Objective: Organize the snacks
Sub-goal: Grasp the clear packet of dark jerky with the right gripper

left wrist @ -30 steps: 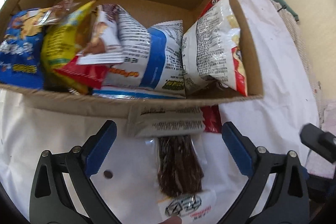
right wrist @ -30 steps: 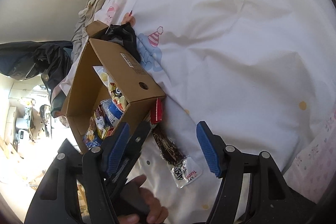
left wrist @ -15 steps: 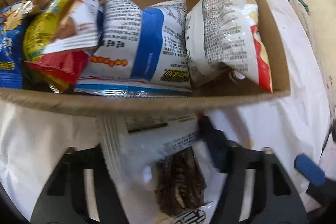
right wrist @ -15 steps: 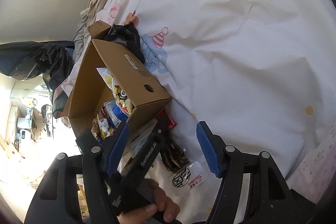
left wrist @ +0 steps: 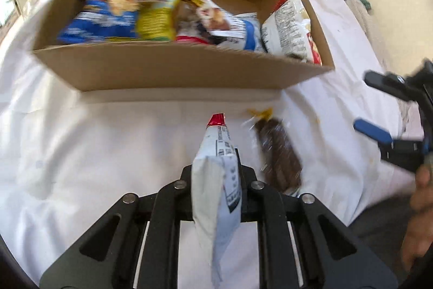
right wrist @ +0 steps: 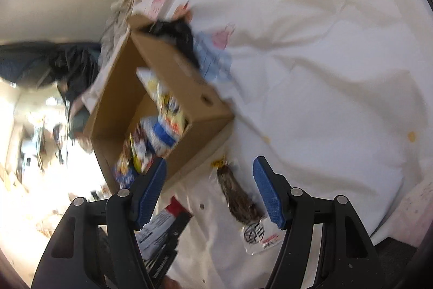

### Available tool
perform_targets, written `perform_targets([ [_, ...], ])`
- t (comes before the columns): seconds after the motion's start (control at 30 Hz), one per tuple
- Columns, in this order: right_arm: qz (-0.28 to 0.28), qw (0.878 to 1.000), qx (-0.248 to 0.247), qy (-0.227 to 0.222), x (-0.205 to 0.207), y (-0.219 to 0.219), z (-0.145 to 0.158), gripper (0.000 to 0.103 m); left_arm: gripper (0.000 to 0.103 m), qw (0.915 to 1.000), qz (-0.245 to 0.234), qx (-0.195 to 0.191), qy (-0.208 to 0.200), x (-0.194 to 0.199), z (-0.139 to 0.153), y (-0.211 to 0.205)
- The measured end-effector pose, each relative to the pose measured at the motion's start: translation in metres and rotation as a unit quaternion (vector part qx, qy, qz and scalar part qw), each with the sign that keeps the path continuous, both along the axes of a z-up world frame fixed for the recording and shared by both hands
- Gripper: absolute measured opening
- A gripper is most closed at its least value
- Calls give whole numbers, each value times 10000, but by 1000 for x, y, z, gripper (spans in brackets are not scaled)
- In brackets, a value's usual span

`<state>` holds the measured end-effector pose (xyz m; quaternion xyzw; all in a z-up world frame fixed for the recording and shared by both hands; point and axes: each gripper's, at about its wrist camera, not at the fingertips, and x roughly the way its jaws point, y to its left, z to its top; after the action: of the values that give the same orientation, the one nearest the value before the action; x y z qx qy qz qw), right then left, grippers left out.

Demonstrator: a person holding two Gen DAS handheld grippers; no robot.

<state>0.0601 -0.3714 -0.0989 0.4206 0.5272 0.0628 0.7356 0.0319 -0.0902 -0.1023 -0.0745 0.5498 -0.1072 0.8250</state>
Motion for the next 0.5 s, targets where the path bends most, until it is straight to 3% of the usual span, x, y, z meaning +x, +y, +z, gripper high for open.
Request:
perform_targets([
  [0.13, 652, 9966, -473, 163, 3, 32, -6, 69, 11, 9997, 6, 235, 102, -14, 20, 25],
  [0.27, 1265, 9843, -1163, 401, 5, 64, -19, 80, 11, 9986, -29, 531, 61, -16, 40, 35],
  [0.37, 1809, 9637, -1884, 557, 8, 95, -32, 85, 11, 9973, -38, 728, 22, -16, 52, 41],
  [0.5, 2547, 9207, -2895, 607, 9, 139, -47, 88, 12, 9958, -47, 883, -221, -19, 61, 48],
])
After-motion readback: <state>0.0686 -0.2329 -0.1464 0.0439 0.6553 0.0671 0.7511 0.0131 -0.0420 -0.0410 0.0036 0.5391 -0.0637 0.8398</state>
